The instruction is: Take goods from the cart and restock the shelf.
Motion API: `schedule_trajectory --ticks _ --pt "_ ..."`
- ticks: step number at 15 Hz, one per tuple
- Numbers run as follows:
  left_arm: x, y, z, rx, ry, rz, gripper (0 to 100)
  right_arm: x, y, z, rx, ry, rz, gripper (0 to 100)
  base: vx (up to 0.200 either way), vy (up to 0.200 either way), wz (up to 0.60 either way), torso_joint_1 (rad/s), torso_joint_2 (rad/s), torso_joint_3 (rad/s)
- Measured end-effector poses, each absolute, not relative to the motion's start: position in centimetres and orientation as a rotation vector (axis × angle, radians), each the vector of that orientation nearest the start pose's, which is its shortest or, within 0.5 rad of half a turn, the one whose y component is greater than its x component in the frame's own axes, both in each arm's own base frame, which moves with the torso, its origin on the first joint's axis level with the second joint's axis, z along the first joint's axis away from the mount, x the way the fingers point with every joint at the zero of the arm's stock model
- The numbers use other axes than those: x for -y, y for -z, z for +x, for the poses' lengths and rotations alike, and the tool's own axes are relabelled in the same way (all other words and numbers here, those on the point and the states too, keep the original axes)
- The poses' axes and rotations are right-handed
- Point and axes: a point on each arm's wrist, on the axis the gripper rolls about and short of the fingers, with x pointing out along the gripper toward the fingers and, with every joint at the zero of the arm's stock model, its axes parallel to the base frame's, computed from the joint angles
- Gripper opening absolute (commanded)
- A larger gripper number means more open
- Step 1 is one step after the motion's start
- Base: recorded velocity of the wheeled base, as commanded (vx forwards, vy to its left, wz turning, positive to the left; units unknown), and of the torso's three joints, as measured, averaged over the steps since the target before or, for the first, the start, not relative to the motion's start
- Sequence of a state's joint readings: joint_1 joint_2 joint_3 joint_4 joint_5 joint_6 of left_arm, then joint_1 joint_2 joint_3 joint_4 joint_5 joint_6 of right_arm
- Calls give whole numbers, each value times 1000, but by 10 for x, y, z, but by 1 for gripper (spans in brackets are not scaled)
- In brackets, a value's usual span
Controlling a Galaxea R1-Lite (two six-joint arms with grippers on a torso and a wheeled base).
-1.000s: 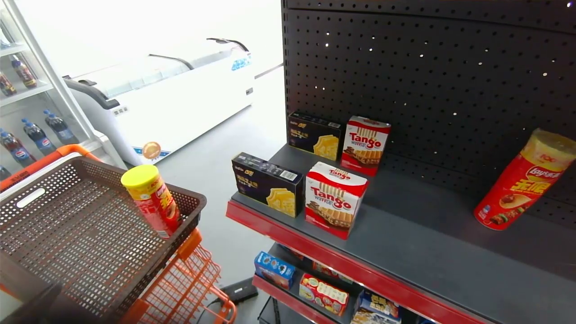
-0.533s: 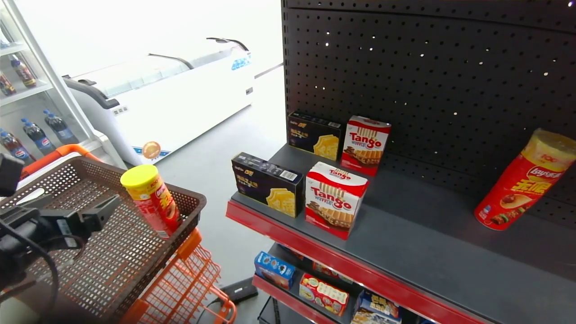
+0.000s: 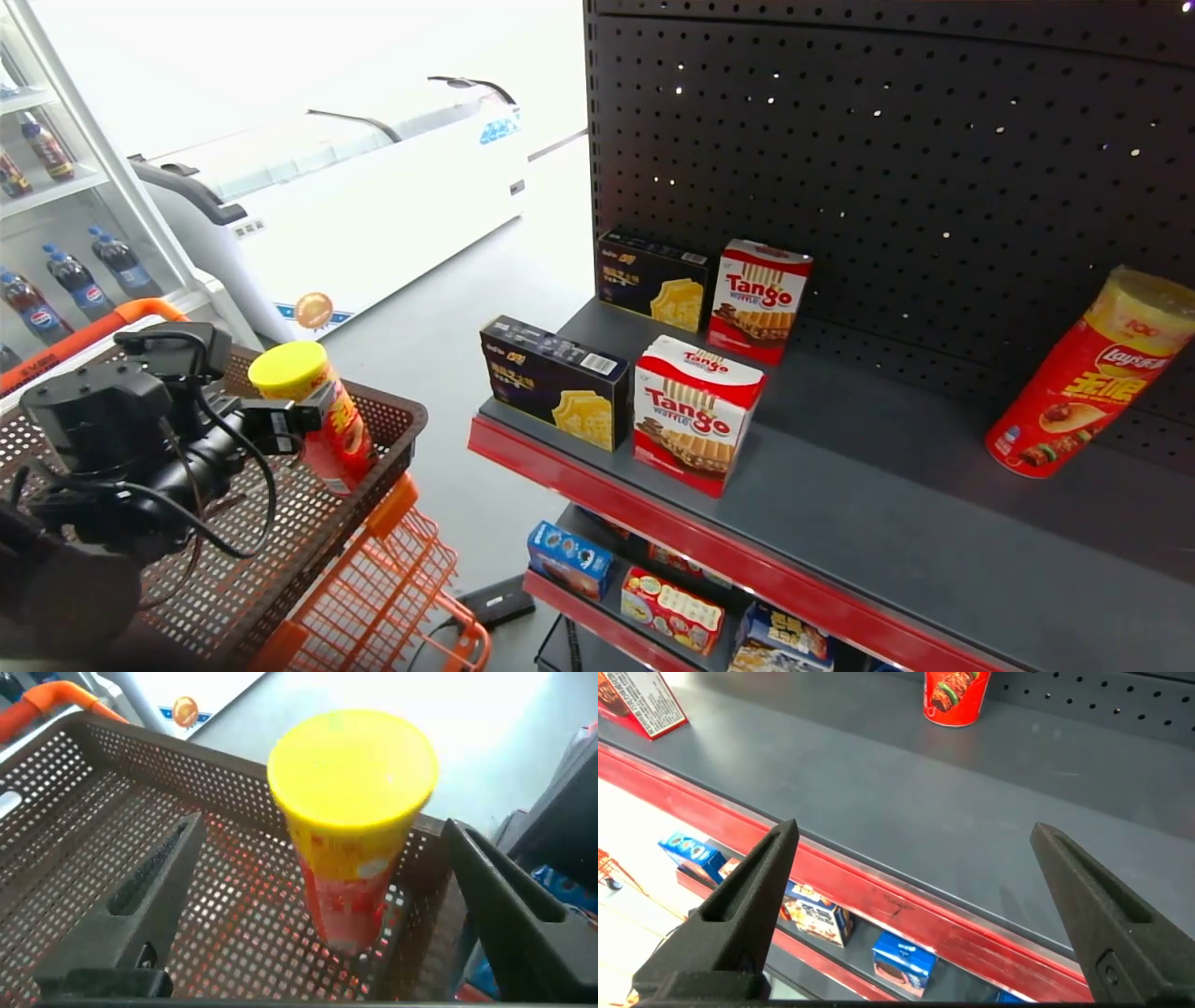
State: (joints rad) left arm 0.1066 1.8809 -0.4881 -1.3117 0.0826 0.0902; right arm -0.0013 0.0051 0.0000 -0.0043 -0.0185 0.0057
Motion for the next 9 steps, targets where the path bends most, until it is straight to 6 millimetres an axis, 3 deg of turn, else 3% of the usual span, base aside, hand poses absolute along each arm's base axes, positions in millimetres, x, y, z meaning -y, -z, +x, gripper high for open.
schedule_trajectory --ticks 3,9 --pt "-43 -108 337 -58 -200 97 100 0 -76 -22 -1 20 6 100 0 0 0 0 0 0" --pt "-50 -75 364 -96 -210 89 100 0 -76 -22 -1 20 6 100 0 0 0 0 0 0"
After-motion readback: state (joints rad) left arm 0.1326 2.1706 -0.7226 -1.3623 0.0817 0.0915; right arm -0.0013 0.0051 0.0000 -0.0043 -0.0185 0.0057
